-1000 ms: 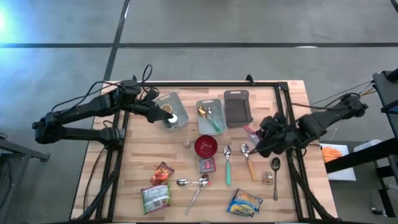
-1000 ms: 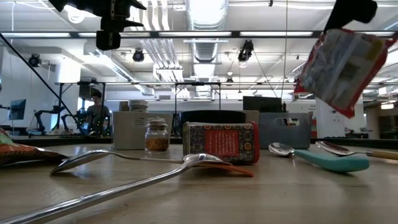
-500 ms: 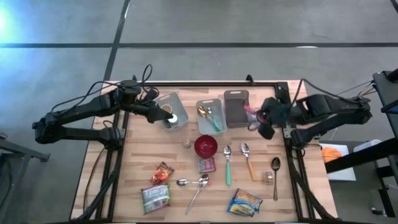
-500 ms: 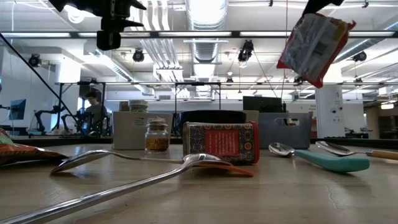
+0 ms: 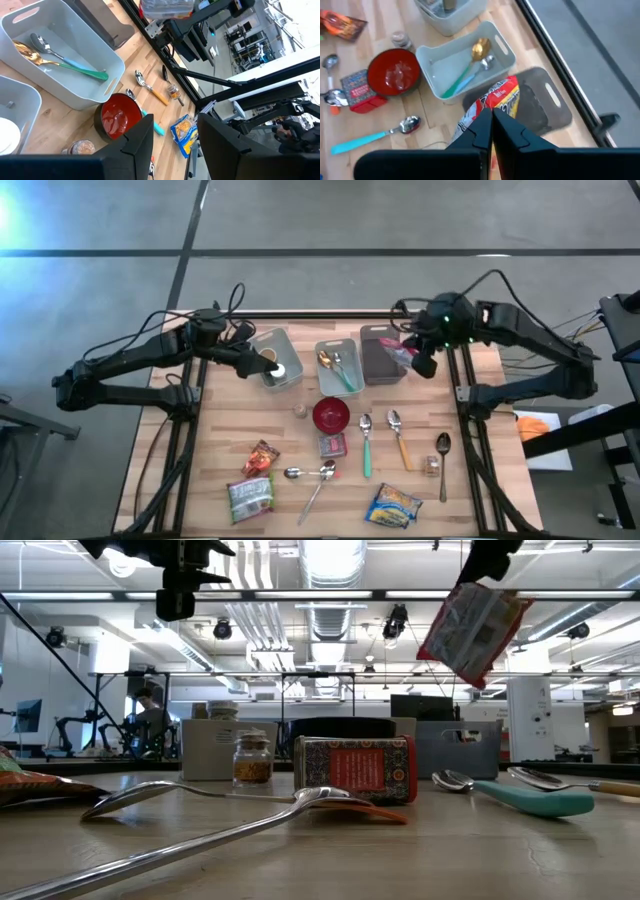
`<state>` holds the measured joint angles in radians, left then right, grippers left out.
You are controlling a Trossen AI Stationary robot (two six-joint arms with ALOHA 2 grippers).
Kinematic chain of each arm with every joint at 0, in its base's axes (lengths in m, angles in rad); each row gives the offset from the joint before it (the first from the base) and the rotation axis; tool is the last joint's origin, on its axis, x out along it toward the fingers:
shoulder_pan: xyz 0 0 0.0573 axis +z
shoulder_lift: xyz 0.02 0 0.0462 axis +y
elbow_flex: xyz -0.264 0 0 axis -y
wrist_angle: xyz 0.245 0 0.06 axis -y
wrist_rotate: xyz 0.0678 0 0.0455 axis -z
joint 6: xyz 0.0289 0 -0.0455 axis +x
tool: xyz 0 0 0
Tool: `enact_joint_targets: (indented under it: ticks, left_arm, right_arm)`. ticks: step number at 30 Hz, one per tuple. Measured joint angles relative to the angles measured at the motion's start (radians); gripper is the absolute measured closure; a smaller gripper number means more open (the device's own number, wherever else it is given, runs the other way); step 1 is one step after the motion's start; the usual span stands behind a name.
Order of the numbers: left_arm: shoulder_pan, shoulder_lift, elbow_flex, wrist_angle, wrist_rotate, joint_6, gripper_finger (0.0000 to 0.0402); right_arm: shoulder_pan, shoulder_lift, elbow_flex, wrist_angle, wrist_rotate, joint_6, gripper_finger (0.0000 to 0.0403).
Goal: Pick & Place Food Item
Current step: Put the red noodle pack into the black bin
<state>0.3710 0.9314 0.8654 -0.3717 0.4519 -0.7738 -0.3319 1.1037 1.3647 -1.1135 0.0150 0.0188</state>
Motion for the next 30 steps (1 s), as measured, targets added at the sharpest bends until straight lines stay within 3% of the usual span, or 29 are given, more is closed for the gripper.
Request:
enact_joint_targets:
  ticks: [12,30]
  left_arm:
    - [0.0,0.001,0.0,0.0,0.0,-0.006,0.0245]
    - [0.0,0.001,-0.002,-0.001,0.0,-0.008,0.0245]
  right_arm:
    - [-0.142,0.194,0.002,-0.016,-0.147,-0.284,0.0395]
    - [-0.164,0.371,0.003,-0.059,-0.175,-0.452,0.0395]
